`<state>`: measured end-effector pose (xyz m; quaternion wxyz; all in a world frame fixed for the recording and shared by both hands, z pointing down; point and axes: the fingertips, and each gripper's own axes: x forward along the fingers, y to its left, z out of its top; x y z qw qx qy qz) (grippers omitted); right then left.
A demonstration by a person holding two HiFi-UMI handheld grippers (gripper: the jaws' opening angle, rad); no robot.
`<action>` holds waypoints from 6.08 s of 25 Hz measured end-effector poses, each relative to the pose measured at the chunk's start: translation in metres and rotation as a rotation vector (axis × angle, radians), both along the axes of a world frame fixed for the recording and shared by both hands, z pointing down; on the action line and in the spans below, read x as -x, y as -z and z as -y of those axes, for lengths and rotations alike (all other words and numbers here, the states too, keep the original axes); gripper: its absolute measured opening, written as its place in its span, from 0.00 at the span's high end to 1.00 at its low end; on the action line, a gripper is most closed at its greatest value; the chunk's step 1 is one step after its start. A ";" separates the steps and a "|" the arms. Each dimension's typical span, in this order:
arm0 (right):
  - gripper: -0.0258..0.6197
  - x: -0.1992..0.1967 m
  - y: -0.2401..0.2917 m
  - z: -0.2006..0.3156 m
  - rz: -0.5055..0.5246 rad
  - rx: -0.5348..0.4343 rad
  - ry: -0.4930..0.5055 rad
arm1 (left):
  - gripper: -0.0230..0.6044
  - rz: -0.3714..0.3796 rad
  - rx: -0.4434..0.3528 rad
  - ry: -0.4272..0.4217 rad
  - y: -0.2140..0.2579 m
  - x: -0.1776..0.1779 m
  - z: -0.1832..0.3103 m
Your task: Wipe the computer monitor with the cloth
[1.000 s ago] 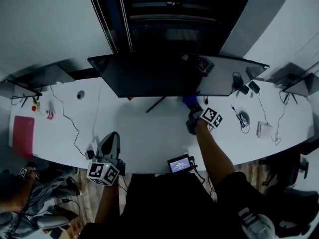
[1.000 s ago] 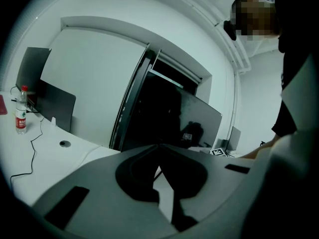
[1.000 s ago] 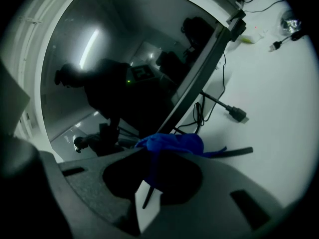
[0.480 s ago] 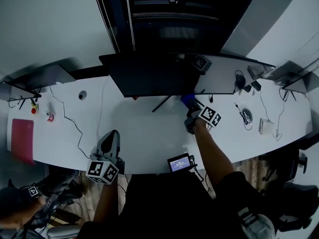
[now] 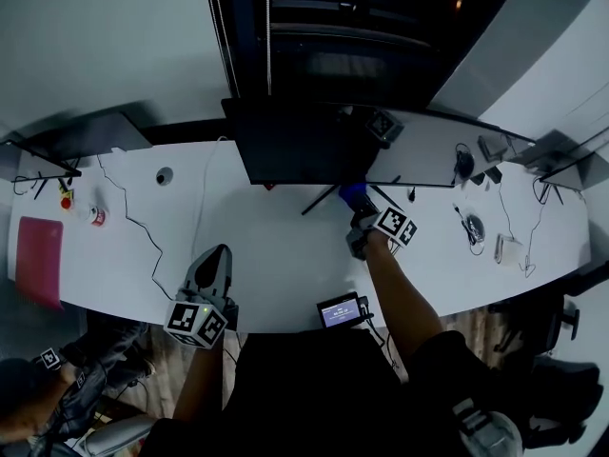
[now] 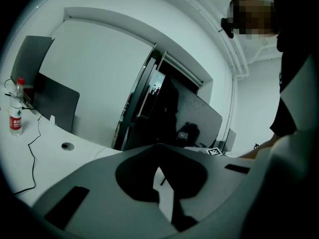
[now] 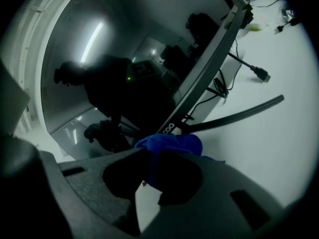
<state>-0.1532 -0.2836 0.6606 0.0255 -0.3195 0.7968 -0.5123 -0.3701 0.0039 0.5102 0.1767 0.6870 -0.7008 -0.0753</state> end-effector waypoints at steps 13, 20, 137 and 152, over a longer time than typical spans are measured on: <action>0.86 0.048 0.000 -0.021 -0.002 0.004 0.049 | 0.97 -0.018 0.002 -0.026 -0.006 0.019 -0.005; 0.86 0.070 0.000 -0.031 0.003 0.006 0.069 | 0.97 -0.021 0.010 -0.034 -0.008 0.031 -0.009; 0.87 0.263 0.273 -0.124 0.494 -0.207 0.221 | 0.97 0.033 -0.117 0.100 0.035 0.086 -0.067; 0.87 0.253 0.346 -0.124 0.531 -0.364 0.235 | 0.97 0.046 -0.142 0.086 0.046 0.076 -0.070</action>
